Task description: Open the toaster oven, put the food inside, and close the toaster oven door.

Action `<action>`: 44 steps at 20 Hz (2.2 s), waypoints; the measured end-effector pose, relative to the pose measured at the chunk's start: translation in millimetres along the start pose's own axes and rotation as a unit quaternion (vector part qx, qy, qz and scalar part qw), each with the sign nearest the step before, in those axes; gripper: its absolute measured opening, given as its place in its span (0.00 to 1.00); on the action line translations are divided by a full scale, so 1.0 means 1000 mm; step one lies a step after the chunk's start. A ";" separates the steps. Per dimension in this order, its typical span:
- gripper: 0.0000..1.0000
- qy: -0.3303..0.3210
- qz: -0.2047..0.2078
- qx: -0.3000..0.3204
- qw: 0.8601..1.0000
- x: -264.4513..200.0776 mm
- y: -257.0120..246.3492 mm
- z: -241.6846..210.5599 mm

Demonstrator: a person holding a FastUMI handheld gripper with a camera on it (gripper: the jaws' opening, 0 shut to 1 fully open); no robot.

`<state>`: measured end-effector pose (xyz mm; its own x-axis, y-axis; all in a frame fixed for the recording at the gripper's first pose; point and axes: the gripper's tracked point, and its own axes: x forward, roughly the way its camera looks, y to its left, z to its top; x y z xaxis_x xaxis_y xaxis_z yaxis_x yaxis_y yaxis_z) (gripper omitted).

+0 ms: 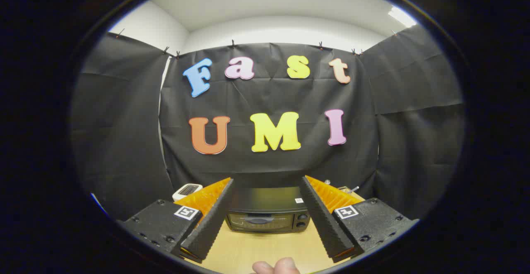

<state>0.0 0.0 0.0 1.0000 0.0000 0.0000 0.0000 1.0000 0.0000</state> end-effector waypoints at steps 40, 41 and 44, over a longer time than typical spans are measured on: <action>1.00 0.061 -0.008 0.002 0.998 0.064 0.003 -0.051; 1.00 0.067 -0.008 0.005 0.998 0.071 0.003 -0.060; 1.00 0.096 -0.006 0.013 0.995 0.099 0.005 -0.095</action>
<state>99.3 4.8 -94.5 0.9814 -0.0091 -0.1917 0.0141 0.9996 0.0251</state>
